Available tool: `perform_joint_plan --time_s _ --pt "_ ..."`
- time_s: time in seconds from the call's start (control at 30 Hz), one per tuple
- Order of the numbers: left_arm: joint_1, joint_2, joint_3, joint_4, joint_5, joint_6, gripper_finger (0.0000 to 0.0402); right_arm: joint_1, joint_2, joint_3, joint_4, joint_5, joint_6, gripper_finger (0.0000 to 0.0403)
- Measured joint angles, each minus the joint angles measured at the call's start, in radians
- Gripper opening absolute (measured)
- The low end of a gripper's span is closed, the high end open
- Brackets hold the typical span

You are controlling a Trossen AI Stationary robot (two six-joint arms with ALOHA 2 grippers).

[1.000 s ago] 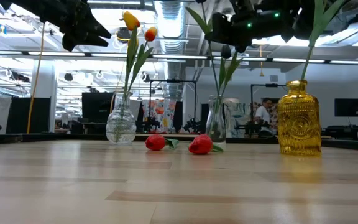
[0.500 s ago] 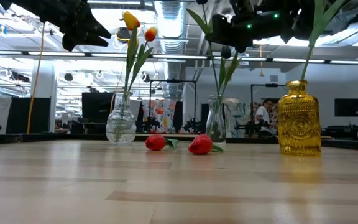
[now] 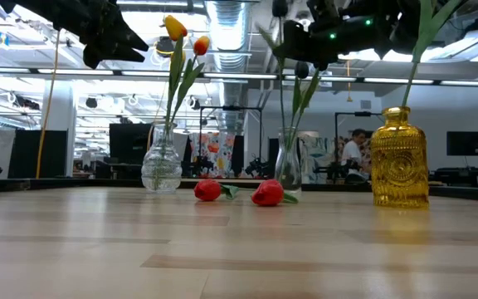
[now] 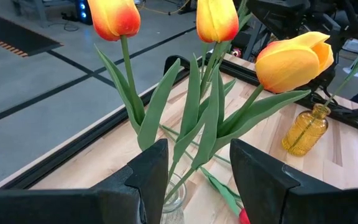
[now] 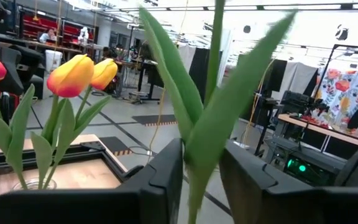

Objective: Sort flowers into vase by color
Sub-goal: Put the black tulip into the right transparent vase, then put the right red tulip into the yellow vase

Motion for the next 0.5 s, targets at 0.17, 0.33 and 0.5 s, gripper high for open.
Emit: perform_joint_plan --time_s 0.17,0.33,0.5 --pt "0.0 0.0 0.0 0.0 0.0 0.0 0.016 0.0 0.0 0.0 -0.003 0.0 0.0 0.0149" --pt "0.0 0.0 0.0 0.0 0.0 0.0 0.016 0.0 0.0 0.0 -0.021 0.0 0.0 0.0156" --pt "0.0 0.0 0.0 0.0 0.0 0.0 0.016 0.0 0.0 0.0 -0.026 0.0 0.0 0.0157"
